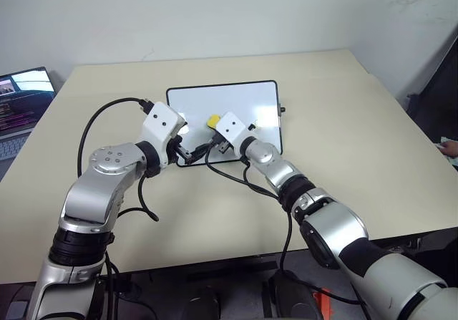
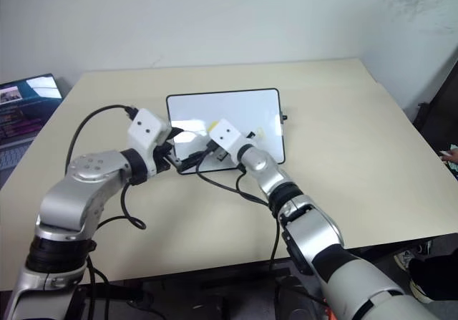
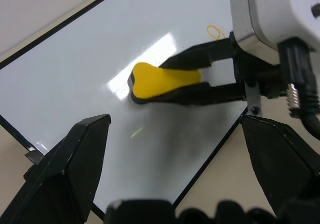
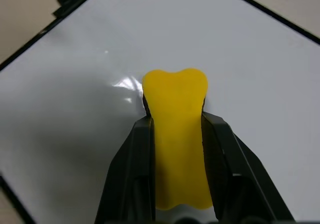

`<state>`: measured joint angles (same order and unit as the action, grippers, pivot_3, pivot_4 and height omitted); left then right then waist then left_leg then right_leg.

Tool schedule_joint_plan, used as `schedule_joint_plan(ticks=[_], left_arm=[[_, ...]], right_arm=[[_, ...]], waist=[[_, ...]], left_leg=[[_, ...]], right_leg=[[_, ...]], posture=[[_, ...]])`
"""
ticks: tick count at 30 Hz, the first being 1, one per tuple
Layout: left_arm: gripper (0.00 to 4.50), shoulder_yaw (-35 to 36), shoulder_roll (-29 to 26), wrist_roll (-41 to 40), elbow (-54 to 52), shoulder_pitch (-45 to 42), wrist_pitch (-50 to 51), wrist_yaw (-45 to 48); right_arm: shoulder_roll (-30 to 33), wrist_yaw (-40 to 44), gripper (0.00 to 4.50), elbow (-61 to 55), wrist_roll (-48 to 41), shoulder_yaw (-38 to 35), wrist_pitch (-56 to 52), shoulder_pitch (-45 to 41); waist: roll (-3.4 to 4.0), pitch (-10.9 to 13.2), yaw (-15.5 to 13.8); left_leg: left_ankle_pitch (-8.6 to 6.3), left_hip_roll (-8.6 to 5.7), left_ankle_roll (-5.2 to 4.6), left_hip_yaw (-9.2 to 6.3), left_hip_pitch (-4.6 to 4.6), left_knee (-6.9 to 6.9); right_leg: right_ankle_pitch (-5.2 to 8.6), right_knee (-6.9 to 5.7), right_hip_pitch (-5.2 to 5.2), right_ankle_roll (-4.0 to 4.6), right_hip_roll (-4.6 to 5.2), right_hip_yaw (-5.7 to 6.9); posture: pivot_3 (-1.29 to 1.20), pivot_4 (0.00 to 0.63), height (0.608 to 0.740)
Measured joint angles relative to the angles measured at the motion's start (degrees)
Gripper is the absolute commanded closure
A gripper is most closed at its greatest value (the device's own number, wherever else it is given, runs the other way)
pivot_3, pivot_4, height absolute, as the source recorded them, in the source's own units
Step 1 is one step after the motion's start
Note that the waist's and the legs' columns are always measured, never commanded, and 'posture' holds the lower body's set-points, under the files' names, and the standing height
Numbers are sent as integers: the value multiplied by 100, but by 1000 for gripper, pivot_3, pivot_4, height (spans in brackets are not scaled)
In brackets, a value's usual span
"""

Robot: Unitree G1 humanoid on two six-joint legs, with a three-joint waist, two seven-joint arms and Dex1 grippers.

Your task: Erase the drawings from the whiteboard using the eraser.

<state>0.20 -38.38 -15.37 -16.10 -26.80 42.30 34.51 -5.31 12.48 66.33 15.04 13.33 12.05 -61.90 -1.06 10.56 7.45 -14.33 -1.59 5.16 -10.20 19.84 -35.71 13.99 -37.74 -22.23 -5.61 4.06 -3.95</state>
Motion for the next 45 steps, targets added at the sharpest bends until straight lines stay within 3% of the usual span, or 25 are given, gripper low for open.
schedule_joint_plan(ticks=[8, 16, 21, 32, 45], left_arm=[[0, -7, 17, 2, 54, -87, -23, 13], [0, -18, -10, 11, 213, -113, -81, 166], [0, -112, -27, 35, 381, -217, -184, 352], [0, -702, 98, 124, 578, -616, -396, 739], [0, -853, 71, 154, 513, -706, -370, 958]], right_arm=[[438, 577, 3542, -565, -260, -100, -17, 213], [2068, 2211, 3542, -4141, -629, -169, -1077, 1554], [3165, 2791, 3542, -5312, -634, -212, -1582, 2298], [4711, 3265, 3666, -5685, -505, -401, -1725, 2482], [4985, 3493, 3666, -5690, -373, -394, -1486, 2474]], waist=[[3, 10, -104], [11, 21, -242], [11, 21, -279], [9, 22, -282], [9, 22, -286]], left_leg=[[0, -2, 0, -3, 9, 1], [-2, -2, 33, -18, 167, 4], [-7, -7, 44, -12, 254, 9], [-15, -8, 30, -4, 254, -8], [-11, -7, 36, -1, 253, -13]], right_leg=[[0, 7, -2, 1, 0, 1], [-24, 65, -131, 28, 1, 14], [-20, 84, -198, 31, 9, 17], [-21, 79, -189, 28, 10, 16], [-21, 77, -189, 28, 10, 14]], posture=[[0, 150, 740], [0, 150, 740], [0, 150, 740], [0, 150, 740], [0, 150, 740]])
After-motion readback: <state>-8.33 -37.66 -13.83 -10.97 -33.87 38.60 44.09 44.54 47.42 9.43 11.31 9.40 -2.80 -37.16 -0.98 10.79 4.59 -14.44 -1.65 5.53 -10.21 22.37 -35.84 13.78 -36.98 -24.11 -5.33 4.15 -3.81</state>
